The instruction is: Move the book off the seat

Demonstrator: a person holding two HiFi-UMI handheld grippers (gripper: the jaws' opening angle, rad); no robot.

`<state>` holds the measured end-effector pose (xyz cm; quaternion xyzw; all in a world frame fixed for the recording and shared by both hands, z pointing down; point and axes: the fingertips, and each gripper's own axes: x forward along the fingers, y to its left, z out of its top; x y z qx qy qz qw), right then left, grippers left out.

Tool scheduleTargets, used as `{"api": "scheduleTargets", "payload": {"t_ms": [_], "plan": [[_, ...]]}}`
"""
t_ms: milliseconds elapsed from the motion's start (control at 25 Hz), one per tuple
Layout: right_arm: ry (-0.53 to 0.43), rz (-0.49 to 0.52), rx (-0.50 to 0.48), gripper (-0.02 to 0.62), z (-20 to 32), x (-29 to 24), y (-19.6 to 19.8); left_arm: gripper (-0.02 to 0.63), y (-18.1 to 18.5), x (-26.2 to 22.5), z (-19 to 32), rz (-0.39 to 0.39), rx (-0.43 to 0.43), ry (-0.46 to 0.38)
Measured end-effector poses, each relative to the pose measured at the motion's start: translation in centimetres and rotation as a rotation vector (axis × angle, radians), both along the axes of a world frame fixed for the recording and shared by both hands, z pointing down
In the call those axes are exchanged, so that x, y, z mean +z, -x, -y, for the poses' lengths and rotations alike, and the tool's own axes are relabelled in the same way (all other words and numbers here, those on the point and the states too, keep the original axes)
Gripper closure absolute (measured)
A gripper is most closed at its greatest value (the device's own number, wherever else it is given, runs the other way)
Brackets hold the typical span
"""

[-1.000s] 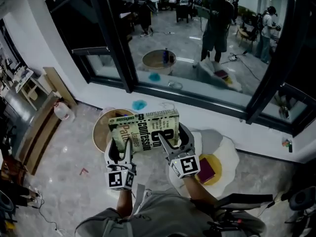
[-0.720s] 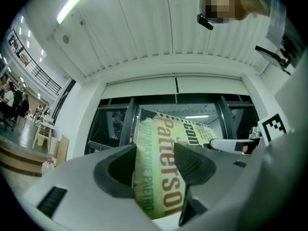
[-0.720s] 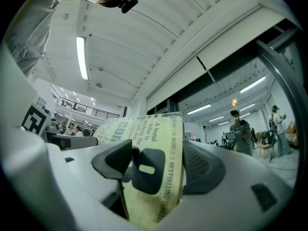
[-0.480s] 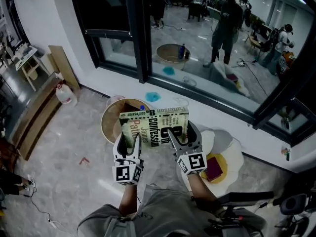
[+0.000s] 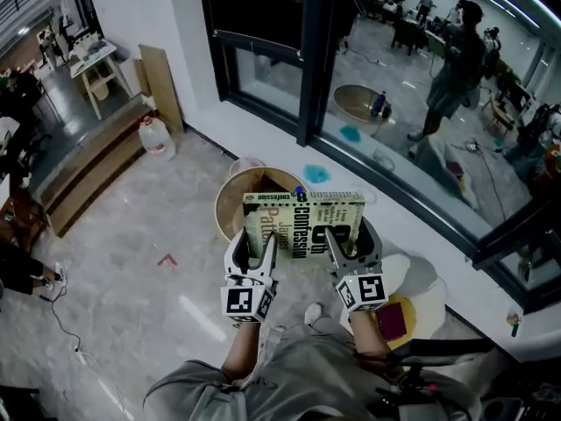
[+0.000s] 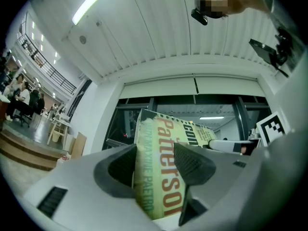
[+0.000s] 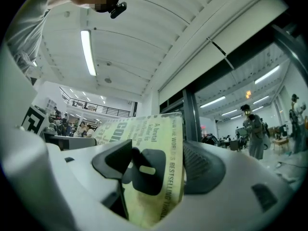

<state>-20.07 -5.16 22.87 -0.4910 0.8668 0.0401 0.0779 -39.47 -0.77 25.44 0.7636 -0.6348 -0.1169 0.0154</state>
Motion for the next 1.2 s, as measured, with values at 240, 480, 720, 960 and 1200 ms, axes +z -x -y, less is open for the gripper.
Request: {"api": "scheduleTargets", "payload": {"t_ms": [240,480,720,960,1200], "plan": [[0.009,0.032,-0.172,0.264,3.6,0.8,6.5,0.353,5.3,0.6,0.2,0.035,-0.177,0.032],[0.013,0.095,-0.332,0.264,12.5,0.9,11.6,0.353,8.8,0.1,6.1,0.077,-0.345,0.046],[-0.041,0.156,-0.39,0.264,18.5,0.1,12.7,0.353,9.3,-0.8,11.1,0.114,-0.408,0.035],[0.01,0.206,-0.453,0.264,25.9,2.0,12.2,0.353,8.0,-0.2,17.6,0.182,-0.449,0.092],[0.042,0.217,-0.503,0.264,29.9,3.2,13.5,0.353,8.3,0.9,20.6,0.201,-0.505,0.143]]}}
